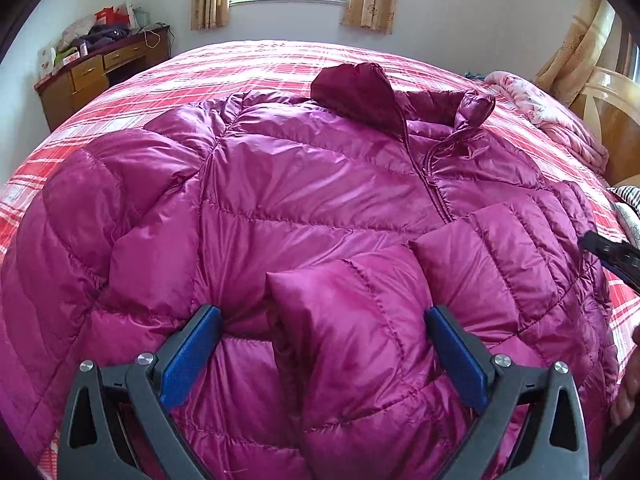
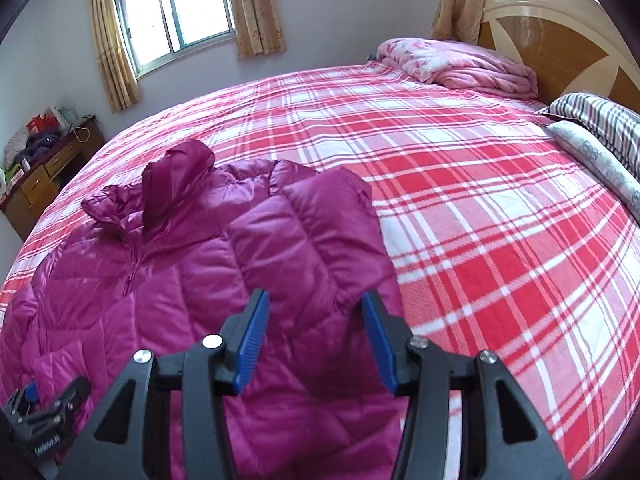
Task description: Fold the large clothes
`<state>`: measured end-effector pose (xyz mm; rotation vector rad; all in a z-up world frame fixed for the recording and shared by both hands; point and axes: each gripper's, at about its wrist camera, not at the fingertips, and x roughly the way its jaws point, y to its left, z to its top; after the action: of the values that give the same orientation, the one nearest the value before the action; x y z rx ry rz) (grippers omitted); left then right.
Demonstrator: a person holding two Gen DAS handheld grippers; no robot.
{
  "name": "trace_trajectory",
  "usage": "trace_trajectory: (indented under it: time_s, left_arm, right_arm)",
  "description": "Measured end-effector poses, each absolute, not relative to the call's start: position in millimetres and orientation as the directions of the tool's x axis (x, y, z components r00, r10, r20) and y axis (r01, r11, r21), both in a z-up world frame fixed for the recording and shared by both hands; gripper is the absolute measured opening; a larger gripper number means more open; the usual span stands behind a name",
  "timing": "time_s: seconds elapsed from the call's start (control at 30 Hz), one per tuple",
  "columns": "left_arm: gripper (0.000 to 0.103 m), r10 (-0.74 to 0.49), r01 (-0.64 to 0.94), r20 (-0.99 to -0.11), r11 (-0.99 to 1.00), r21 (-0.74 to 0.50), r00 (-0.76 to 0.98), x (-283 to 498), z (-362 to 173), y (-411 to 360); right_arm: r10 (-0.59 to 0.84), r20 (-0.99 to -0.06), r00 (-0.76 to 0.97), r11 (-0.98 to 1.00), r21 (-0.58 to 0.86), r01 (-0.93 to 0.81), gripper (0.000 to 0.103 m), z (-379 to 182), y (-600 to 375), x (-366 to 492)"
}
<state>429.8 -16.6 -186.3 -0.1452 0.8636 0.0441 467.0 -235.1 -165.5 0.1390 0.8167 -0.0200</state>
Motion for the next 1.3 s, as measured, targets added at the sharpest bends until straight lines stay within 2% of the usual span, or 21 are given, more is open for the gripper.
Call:
trace_trajectory:
  time_s: [0.13,0.63,0.73,0.77,0.83,0.87,1.07,1.3]
  left_arm:
    - [0.102,-0.032,-0.102,-0.752,0.986,-0.132,0.659,429.2,-186.3,-12.9]
    - [0.102,0.004,-0.12,-0.764,0.988,-0.097,0.645,432.1,-188.2,-15.2]
    - [0.102,0.008,-0.12,-0.765,0.989,-0.09,0.644,432.5,-188.5,-15.6]
    - [0.102,0.01,-0.121,-0.766,0.989,-0.089,0.643,432.5,-188.6,-15.9]
    - [0.102,0.017,-0.121,-0.767,0.989,-0.08,0.642,433.2,-189.2,-17.2]
    - [0.102,0.02,-0.122,-0.767,0.99,-0.076,0.641,433.1,-189.1,-18.2]
    - [0.102,0.02,-0.121,-0.767,0.99,-0.076,0.641,433.2,-189.4,-18.5]
    - [0.102,0.021,-0.121,-0.769,0.99,-0.073,0.639,433.7,-190.0,-19.6]
  right_arm:
    - [0.04,-0.773,0.634,0.992,0.104,0.065,0.053,-183.1,-236.9,481.2]
    - [-0.031,-0.787,0.616,0.999,-0.01,0.037,0.056,-185.1,-222.1,479.4]
    - [-0.067,-0.79,0.609,0.998,-0.053,0.041,0.056,-173.5,-216.3,471.7]
    - [-0.048,-0.788,0.613,0.999,-0.028,0.041,0.057,-168.8,-214.8,464.6]
    - [0.029,-0.784,0.62,0.999,0.038,0.002,0.064,-160.7,-207.5,446.0]
    - [0.054,-0.781,0.623,0.998,0.048,-0.027,0.071,-158.5,-202.3,438.0]
    - [0.043,-0.772,0.634,0.993,-0.039,-0.115,0.072,-174.6,-163.2,409.1]
    - [0.054,-0.773,0.632,0.996,-0.007,-0.094,0.077,-189.6,-164.5,412.3]
